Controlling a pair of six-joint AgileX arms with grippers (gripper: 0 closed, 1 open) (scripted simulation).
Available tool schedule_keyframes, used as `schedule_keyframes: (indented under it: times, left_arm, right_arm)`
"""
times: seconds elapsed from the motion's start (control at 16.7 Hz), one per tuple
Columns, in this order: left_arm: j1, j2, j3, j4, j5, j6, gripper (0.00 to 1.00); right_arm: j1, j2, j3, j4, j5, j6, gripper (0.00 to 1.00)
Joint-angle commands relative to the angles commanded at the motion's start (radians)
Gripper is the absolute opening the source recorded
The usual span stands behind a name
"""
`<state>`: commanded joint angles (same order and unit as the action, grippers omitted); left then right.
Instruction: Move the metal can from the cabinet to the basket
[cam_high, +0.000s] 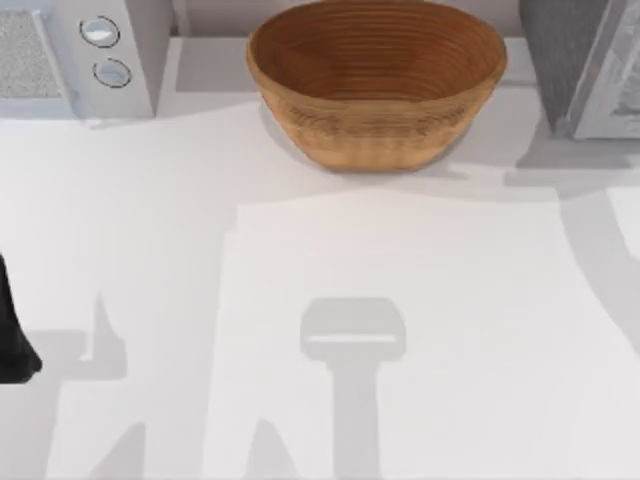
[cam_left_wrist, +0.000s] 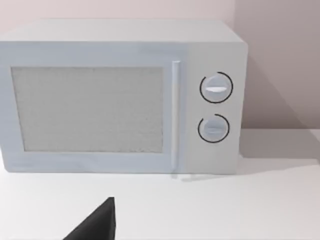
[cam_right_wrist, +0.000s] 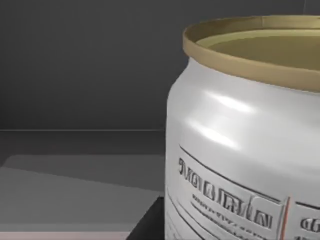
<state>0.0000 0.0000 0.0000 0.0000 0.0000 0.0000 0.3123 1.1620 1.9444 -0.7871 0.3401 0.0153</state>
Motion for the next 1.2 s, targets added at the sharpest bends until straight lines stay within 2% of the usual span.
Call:
schedule_keyframes:
  times: [0.3, 0.9, 1.2]
  left_arm:
    - [0.000, 0.000, 0.000, 0.000, 0.000, 0.000, 1.00]
    - [0.000, 0.000, 0.000, 0.000, 0.000, 0.000, 1.00]
    - [0.000, 0.000, 0.000, 0.000, 0.000, 0.000, 1.00]
  right_arm:
    - [-0.052, -0.183, -0.317, 0.123, -0.052, -0.003, 0.00]
    - [-0.209, -0.789, -1.409, 0.535, -0.233, -0.010, 0.00]
    - [-0.281, -1.050, -1.807, 0.711, -0.308, -0.014, 0.00]
